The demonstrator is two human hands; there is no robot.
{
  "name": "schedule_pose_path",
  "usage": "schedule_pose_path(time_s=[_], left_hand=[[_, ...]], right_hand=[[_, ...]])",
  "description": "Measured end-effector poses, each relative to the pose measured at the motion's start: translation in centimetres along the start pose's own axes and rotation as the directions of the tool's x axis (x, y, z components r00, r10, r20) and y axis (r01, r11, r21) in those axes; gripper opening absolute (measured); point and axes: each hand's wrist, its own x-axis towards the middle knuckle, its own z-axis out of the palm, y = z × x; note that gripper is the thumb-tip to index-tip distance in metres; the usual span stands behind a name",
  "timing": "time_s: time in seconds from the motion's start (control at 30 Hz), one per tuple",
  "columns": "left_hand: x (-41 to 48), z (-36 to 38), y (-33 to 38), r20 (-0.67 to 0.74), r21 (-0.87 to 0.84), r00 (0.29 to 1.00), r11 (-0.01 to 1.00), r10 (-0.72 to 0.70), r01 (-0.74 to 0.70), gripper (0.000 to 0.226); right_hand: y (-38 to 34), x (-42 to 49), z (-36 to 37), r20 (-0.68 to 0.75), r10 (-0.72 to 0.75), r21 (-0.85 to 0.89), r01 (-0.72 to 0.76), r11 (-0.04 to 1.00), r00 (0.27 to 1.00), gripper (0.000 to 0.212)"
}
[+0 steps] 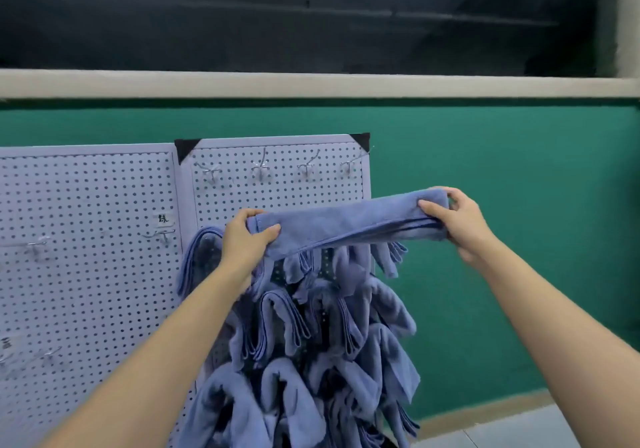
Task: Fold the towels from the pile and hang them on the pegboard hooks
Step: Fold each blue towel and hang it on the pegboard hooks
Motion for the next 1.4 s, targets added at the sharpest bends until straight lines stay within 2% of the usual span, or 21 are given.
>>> schedule_pose_path(time_s=[0.13, 0.27, 0.33, 0.4, 0.6, 0.7, 0.8, 0.87, 0.93, 0.97, 1.03, 1.1, 1.17, 1.2, 1.27, 1.3, 1.4], left_hand=[[3.0, 3.4, 1.5, -0.021, 0.179, 0.986, 0.971, 0.164, -0.158, 0.02], [6.3, 6.0, 1.6, 0.0, 0.387, 0.929, 0.857, 0.371, -0.342, 0.022], [7.8, 6.9, 1.3, 0.028, 0.445, 0.903, 0.804, 0.429, -0.396, 0.025], [9.1, 7.6, 1.0, 0.035, 0.449, 0.896, 0.794, 0.443, -0.41, 0.029], [10.9, 9.1, 1.0, -0.06, 0.289, 0.873, 0.845, 0.484, -0.449, 0.026], [11.7, 10.3, 0.5, -0.057, 0.283, 0.863, 0.837, 0.502, -0.468, 0.027], [12.0, 11.6, 0.2, 0.018, 0.343, 0.872, 0.816, 0.49, -0.465, 0.028], [11.8, 12.2, 0.2, 0.072, 0.437, 0.896, 0.794, 0.438, -0.423, 0.027], [11.4, 12.6, 0.4, 0.117, 0.541, 0.899, 0.732, 0.423, -0.415, 0.027], [11.2, 12.9, 0.7, 0.139, 0.551, 0.886, 0.708, 0.443, -0.441, 0.032], [10.7, 13.7, 1.2, 0.169, 0.455, 0.855, 0.731, 0.49, -0.508, 0.044], [10.1, 14.5, 2.0, 0.169, 0.322, 0.847, 0.784, 0.504, -0.531, 0.037], [9.5, 15.1, 2.6, 0.158, 0.274, 0.846, 0.801, 0.509, -0.533, 0.02], [9.3, 15.3, 2.8, 0.17, 0.277, 0.844, 0.798, 0.508, -0.536, 0.028], [9.1, 15.3, 2.7, 0.214, 0.332, 0.842, 0.774, 0.495, -0.539, 0.044], [9.3, 15.4, 2.5, 0.228, 0.362, 0.841, 0.759, 0.491, -0.541, 0.046], [9.5, 15.8, 2.2, 0.243, 0.387, 0.834, 0.739, 0.495, -0.552, 0.036]], right_hand=[[-1.6, 4.4, -0.4, -0.102, -0.05, 0.008, 0.051, 0.999, 0.994, 0.04], [-3.7, 8.5, 0.4, -0.142, -0.117, 0.035, 0.123, 0.992, 0.983, 0.039], [-4.8, 10.4, 1.2, -0.142, -0.138, 0.057, 0.148, 0.987, 0.98, 0.038], [-5.7, 12.4, 2.0, -0.148, -0.155, 0.07, 0.167, 0.984, 0.977, 0.037], [-7.8, 17.2, 4.1, -0.097, -0.162, 0.176, 0.177, 0.968, 0.982, 0.025], [-7.0, 19.2, 5.1, -0.119, -0.118, 0.234, 0.143, 0.962, 0.986, 0.025], [-4.2, 20.3, 5.9, -0.149, 0.039, 0.236, -0.002, 0.972, 0.988, 0.025], [-1.9, 19.7, 6.2, -0.087, 0.159, 0.185, -0.141, 0.973, 0.983, 0.025], [0.2, 18.3, 6.4, -0.025, 0.181, 0.057, -0.179, 0.982, 0.983, 0.016], [1.2, 17.8, 6.5, -0.009, 0.131, 0.014, -0.131, 0.991, 0.991, 0.021], [2.5, 17.0, 6.8, -0.027, -0.073, -0.055, 0.071, 0.996, 0.997, 0.023], [3.1, 16.4, 7.0, -0.039, -0.218, -0.164, 0.209, 0.964, 0.975, 0.022], [3.3, 16.0, 7.0, 0.004, -0.251, -0.251, 0.244, 0.937, 0.968, 0.012], [3.2, 15.8, 6.9, 0.029, -0.258, -0.26, 0.257, 0.931, 0.966, 0.011], [2.4, 15.2, 6.4, 0.087, -0.231, -0.197, 0.244, 0.95, 0.969, 0.025], [1.9, 14.9, 5.9, 0.141, -0.22, -0.162, 0.242, 0.957, 0.965, 0.031], [1.0, 14.2, 4.5, 0.368, -0.309, -0.179, 0.393, 0.902, 0.877, 0.025]])
